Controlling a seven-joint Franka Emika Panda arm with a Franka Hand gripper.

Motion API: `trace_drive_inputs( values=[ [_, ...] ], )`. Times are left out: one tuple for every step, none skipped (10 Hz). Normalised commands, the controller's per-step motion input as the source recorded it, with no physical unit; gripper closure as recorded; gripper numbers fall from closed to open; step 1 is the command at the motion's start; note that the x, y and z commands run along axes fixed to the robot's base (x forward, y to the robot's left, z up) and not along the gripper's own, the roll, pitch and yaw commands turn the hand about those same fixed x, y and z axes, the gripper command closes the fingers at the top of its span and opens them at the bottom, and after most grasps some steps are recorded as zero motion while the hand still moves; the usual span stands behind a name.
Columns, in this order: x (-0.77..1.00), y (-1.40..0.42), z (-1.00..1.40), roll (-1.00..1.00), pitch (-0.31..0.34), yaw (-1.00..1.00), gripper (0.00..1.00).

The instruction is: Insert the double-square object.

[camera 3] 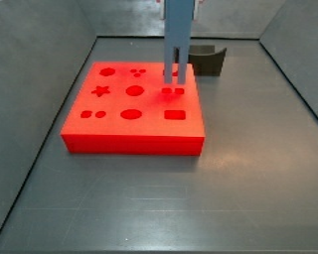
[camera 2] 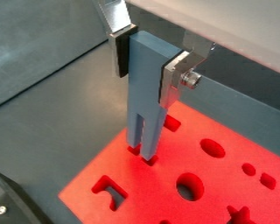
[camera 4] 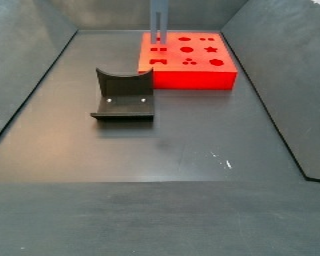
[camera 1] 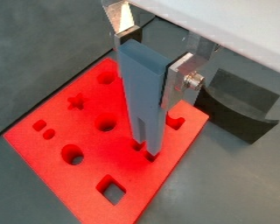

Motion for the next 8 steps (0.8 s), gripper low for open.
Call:
trace_drive_inputs(
  values=[
    [0.0,0.0,-0.05,0.0,0.0,0.01,1.0],
    [0.16,0.01,-0.21,0.0,0.0,0.17,1.0],
    [0.11,-0.02,-0.19,0.03,0.0,0.19,1.0],
    [0.0,-0.07,-0.08,0.0,0.0,0.05,1.0],
    [0.0,0.0,-0.05,-0.01,0.0,0.0,1.0],
    [0.0,-0.03,-0.09,0.0,0.0,0.0,1.0],
    [0.0,0.0,-0.29,0.02,-0.024,0.0,1.0],
    [0.02,0.01,-0.4,0.05,-0.033,0.11,1.0]
  ],
)
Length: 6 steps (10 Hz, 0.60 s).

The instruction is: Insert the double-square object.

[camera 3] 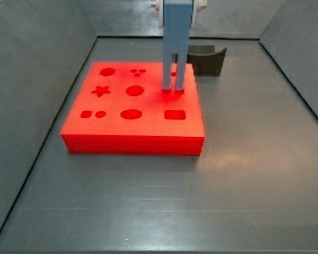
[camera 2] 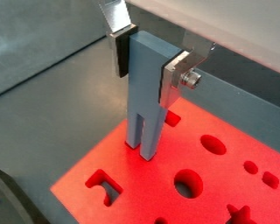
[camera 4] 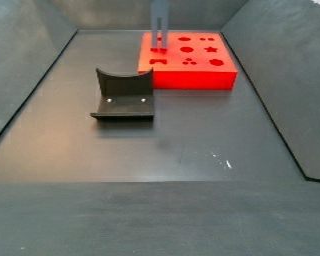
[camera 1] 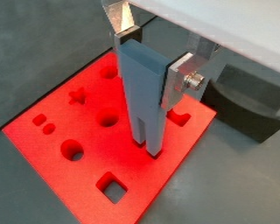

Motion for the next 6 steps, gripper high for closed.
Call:
trace_drive_inputs(
  values=[
    [0.01,0.02,-0.37,0.01,-0.027,0.07,1.0],
    [0.05,0.01,-0.37,0.0,-0.017,0.07,1.0],
    [0.03,0.02,-0.37,0.0,-0.026,0.07,1.0],
    [0.02,0.0,-0.36,0.0,-0.036,0.06,1.0],
    [0.0,-0.01,-0.38,0.07,-0.083,0.07,1.0],
    [0.0,0.0,-0.37,0.1,-0.103,0.2,1.0]
  ],
)
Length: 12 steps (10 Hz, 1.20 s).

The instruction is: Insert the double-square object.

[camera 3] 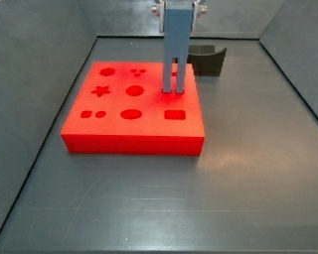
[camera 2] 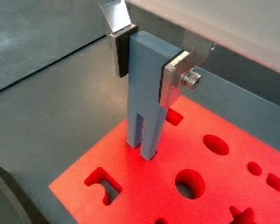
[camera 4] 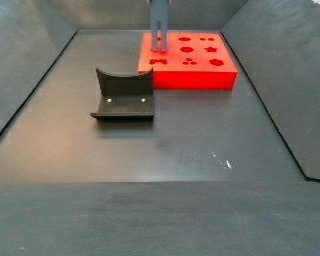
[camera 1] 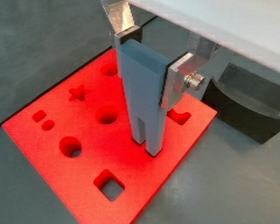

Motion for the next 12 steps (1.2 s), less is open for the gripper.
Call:
trace_drive_inputs(
  values=[
    [0.0,0.0,-0.36,0.04,-0.084,0.21,1.0],
    [0.0,0.0,-0.33,0.04,-0.061,0.22,1.0],
    [0.0,-0.06,-0.23,0.0,-0.044,0.11,1.0],
    [0.0,-0.15,-0.15,0.0,-0.021,0.0,1.0],
    [0.0,-0.02,0.0,0.0,0.0,0.0,1.0],
    [0.0,0.0,-0.04,0.0,0.0,0.0,1.0],
    [-0.01,0.05,-0.55,0.0,-0.114,0.0,1.0],
    [-0.03,0.1,-0.87,0.0,-0.193,0.0,1.0],
    [0.0,0.08,-0.95,0.03,-0.146,0.0,1.0],
    [0.0,0.01,-1.0,0.01,-0.126,0.0,1.0],
    [-0.03,0.0,-1.0,0.0,-0.107,0.0,1.0],
    [-0.07,0.0,-1.0,0.0,-0.084,0.0,1.0]
  ],
)
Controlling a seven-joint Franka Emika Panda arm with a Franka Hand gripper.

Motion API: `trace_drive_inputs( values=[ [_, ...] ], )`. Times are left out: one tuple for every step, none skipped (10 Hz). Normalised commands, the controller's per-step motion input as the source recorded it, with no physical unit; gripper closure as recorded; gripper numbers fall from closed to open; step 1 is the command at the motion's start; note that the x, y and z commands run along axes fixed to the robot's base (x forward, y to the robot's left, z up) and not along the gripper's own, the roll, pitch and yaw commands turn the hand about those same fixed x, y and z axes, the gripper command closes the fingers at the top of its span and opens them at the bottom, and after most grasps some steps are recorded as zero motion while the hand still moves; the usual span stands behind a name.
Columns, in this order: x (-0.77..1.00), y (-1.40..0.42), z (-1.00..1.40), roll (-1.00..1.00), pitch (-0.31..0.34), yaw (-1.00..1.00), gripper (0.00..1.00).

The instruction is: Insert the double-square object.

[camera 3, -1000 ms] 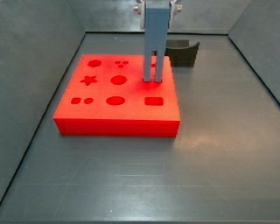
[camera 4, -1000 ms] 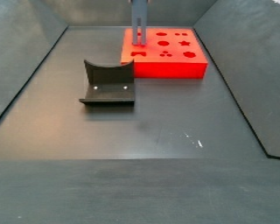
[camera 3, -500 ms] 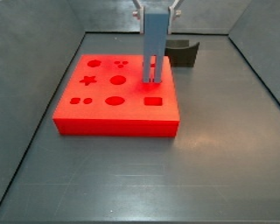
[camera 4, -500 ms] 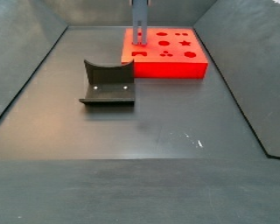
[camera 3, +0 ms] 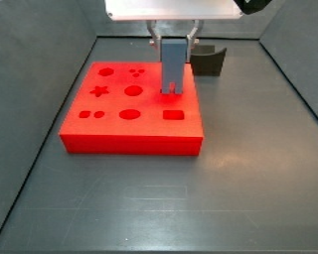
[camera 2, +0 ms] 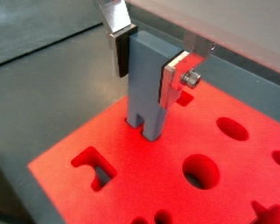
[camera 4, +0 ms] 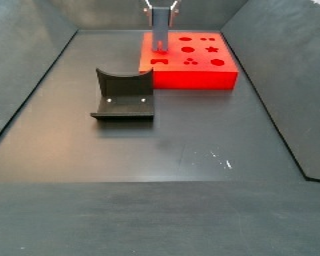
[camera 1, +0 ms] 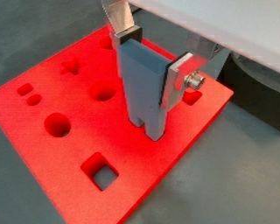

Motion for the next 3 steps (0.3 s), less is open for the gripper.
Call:
trace_drive_inputs(
  values=[
    [-0.09,0.0,-1.0,0.0,-0.077,0.0,1.0],
    [-0.06,0.0,-0.22,-0.16,-0.133,0.0,1.0],
    [0.0,0.0,0.0,0.0,0.0,0.0,1.0]
  ],
)
